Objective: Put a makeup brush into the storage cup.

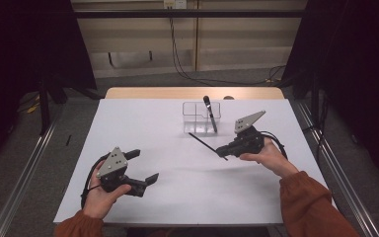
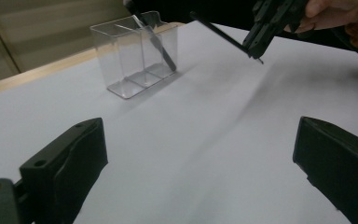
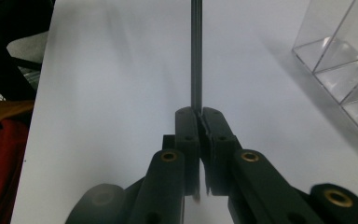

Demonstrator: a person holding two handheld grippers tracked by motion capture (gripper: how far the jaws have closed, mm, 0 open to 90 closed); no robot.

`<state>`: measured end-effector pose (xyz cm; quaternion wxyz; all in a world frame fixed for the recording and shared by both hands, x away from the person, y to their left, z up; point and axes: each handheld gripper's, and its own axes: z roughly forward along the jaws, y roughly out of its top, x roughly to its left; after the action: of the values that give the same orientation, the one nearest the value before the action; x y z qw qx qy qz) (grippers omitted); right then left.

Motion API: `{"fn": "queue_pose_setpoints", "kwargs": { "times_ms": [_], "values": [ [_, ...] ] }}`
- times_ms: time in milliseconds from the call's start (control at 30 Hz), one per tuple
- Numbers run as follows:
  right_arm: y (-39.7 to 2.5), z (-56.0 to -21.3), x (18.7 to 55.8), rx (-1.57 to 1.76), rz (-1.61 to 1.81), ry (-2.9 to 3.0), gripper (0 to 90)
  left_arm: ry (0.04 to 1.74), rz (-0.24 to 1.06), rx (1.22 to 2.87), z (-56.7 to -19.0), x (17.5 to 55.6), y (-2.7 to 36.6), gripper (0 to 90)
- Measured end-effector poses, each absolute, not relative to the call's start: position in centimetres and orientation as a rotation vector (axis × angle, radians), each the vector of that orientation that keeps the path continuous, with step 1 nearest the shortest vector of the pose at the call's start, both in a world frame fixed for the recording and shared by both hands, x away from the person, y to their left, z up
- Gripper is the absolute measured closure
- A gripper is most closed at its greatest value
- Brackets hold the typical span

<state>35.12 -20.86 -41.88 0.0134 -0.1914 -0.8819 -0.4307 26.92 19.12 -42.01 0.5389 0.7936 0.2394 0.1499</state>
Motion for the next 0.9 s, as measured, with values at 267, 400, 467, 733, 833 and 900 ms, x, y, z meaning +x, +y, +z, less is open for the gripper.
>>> {"fn": "queue_pose_setpoints", "kwargs": {
  "times_ms": [267,400,467,733,833,900],
  "values": [
    [-18.8,-41.2,34.7,-0.471,-1.244,-2.788,86.3,0.559,0.316,1.933,-41.4,27.4,18.1,3.6],
    [-17.7,-41.0,34.2,-0.394,-1.174,-2.816,86.3,0.548,0.307,1.946,-40.8,27.5,17.9,3.2],
    [-17.1,-40.9,34.0,-0.362,-1.124,-2.833,86.3,0.536,0.294,1.960,-40.5,27.6,17.7,3.2],
    [-15.4,-40.4,34.1,-0.295,-1.022,-2.884,86.3,0.502,0.235,2.039,-39.3,28.2,16.1,6.6],
    [-14.9,-40.4,34.1,-0.265,-0.964,-2.901,86.3,0.485,0.220,2.059,-38.9,28.3,15.5,5.6],
    [-14.5,-40.4,34.0,-0.243,-0.941,-2.906,86.3,0.475,0.221,2.077,-38.8,28.4,15.2,5.4]
  ]
}}
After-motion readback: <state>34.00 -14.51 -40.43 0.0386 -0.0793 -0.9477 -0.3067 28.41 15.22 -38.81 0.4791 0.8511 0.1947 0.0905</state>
